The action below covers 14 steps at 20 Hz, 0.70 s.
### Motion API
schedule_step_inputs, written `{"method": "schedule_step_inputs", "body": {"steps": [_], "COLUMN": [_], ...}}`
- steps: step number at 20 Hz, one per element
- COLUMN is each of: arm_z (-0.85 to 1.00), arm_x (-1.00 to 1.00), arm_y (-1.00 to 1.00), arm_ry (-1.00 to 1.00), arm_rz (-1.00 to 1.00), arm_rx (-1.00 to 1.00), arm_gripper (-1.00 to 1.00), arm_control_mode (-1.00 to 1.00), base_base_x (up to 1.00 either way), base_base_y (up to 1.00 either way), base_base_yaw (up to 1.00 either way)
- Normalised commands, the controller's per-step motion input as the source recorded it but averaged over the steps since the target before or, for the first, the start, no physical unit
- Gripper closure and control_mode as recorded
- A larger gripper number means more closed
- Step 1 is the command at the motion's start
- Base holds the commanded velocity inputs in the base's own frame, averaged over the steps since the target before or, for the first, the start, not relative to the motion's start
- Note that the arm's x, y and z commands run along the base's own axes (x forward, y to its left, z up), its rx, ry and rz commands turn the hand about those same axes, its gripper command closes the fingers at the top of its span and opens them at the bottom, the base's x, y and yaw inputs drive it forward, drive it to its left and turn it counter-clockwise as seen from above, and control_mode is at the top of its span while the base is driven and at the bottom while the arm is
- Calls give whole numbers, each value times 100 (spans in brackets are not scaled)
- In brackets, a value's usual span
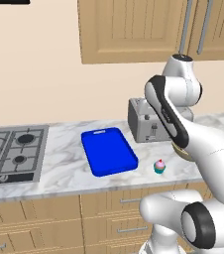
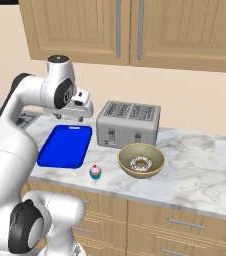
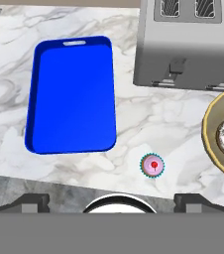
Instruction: Place the bowl with donut and the cupcake onto the tray.
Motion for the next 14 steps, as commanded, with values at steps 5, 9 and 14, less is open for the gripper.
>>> {"method": "schedule_step_inputs", "body": {"steps": [5,9,14], "arm_z": [0,0,-18], "arm_x": [0,0,-2], "arm_y": [0,0,-1], "arm_ry": [0,0,0], "arm_rz": [0,0,0], "arm_rx": [0,0,-2], "arm_gripper": [-100,-100,-100], "arm_control_mode": [100,-100,-100], "base_base_x": [0,0,0], "base_base_y": [0,0,0], "base_base_yaw": [0,0,0]}}
